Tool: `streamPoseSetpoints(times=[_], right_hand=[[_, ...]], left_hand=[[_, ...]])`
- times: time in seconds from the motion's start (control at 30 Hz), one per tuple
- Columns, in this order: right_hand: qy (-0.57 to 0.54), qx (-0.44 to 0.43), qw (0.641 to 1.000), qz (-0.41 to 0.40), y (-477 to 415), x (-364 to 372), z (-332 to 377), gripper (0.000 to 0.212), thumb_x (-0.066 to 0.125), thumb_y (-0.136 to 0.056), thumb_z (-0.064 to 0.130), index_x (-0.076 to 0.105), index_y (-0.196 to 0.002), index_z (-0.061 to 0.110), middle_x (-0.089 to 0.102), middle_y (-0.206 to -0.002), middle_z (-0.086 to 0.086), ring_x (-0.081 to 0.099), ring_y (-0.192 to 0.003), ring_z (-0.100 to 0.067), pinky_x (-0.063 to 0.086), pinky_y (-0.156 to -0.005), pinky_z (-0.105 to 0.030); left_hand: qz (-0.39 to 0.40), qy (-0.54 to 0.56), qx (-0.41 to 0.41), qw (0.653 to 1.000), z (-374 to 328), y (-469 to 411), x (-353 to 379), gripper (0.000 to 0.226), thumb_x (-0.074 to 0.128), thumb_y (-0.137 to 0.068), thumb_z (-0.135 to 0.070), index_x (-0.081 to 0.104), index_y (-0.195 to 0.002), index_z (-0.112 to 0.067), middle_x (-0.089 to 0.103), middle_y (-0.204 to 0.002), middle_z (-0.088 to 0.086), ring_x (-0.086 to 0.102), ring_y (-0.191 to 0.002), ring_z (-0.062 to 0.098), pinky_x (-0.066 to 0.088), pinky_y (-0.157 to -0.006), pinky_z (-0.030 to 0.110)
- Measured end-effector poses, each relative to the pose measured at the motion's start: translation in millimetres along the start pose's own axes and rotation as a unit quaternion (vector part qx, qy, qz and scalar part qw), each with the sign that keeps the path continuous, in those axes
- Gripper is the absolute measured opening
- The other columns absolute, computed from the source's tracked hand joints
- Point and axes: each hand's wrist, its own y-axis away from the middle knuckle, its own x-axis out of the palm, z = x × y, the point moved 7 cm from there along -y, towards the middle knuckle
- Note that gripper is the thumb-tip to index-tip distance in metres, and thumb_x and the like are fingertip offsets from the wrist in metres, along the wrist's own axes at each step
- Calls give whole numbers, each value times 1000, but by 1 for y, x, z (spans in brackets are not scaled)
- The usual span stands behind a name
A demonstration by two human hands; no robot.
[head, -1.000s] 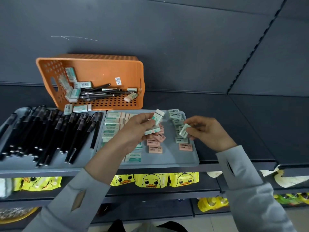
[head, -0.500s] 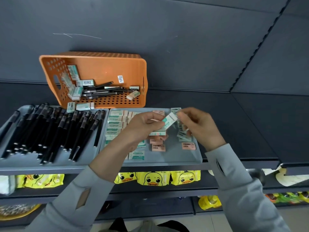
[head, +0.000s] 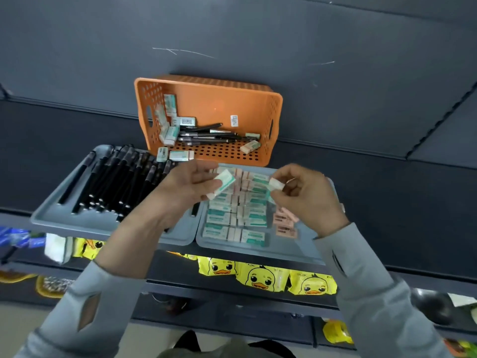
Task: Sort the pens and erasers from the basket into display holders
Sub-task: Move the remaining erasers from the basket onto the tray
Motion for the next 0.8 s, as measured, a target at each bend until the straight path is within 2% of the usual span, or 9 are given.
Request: streamPoseSetpoints(times=[0.1, 0.17, 0.27, 0.4, 0.5, 0.53, 0.57, 0.63, 0.8], right_hand=[[143, -79, 986, 24, -1, 25, 13, 30, 70, -71, 1, 71, -91, 24, 59, -83, 7, 54, -66, -7, 52, -69, -29], [186, -99, 975, 78, 0, 41, 16, 34, 68, -72, 1, 71, -100, 22, 58, -85, 5, 52, -68, -5, 51, -72, -29], [218, -78, 956, 181, 3, 57, 14, 34, 67, -79, 8, 70, -111, 20, 54, -91, 4, 51, -75, -9, 49, -78, -31], [264, -88, 935, 219, 0, 60, 18, 31, 67, -85, 12, 68, -114, 21, 51, -90, 4, 50, -83, -15, 47, -80, -36], [272, -92, 933, 216, -2, 60, 18, 28, 71, -84, 18, 67, -111, 23, 46, -93, 6, 46, -84, -13, 42, -77, -32], [267, -88, 938, 201, -2, 57, 18, 27, 72, -83, 20, 67, -110, 23, 47, -96, 5, 46, -85, -12, 40, -76, -30], [255, -83, 946, 181, -2, 52, 17, 26, 74, -82, 23, 67, -108, 23, 49, -98, 5, 46, -86, -11, 39, -76, -29], [235, -78, 959, 135, -2, 41, 16, 25, 77, -79, 25, 67, -102, 23, 57, -100, 5, 51, -88, -11, 44, -79, -31], [214, -53, 970, 102, 1, 25, 9, 24, 79, -75, 31, 67, -94, 27, 66, -88, 11, 60, -80, -6, 52, -74, -29]], left_hand=[[0, 21, 2, 1000, 7, 6, -1, 28, 66, -88, -4, 63, -112, -17, 67, -110, 2, 65, -98, 12, 51, -68, 18], [-3, 30, 12, 999, 7, 8, -2, 26, 64, -88, 0, 64, -108, -16, 68, -109, 4, 66, -94, 9, 51, -65, 15], [11, 16, 18, 1000, 9, 12, -4, 28, 60, -90, 3, 64, -110, -16, 69, -107, 2, 67, -89, 5, 50, -63, 13], [22, -42, 50, 998, 9, 18, -4, 43, 54, -95, 2, 63, -122, -30, 61, -115, 0, 61, -101, 13, 54, -73, 19], [23, -76, 83, 993, 7, 20, -2, 48, 50, -97, -2, 63, -116, -44, 57, -119, 4, 60, -106, 20, 53, -91, 32], [20, -90, 95, 991, 6, 20, -1, 45, 51, -97, -4, 65, -110, -45, 57, -113, 9, 60, -100, 26, 53, -92, 37], [11, -101, 110, 989, 6, 21, -1, 39, 53, -97, -7, 66, -104, -43, 55, -101, 13, 59, -88, 29, 52, -86, 37], [-19, -112, 137, 984, 6, 24, -3, 26, 58, -95, -11, 66, -96, -36, 48, -80, 10, 48, -70, 20, 46, -73, 31], [-113, -105, 129, 979, 20, 29, -7, 9, 72, -85, -21, 65, -86, -26, 62, -72, -2, 55, -64, 11, 51, -67, 32]])
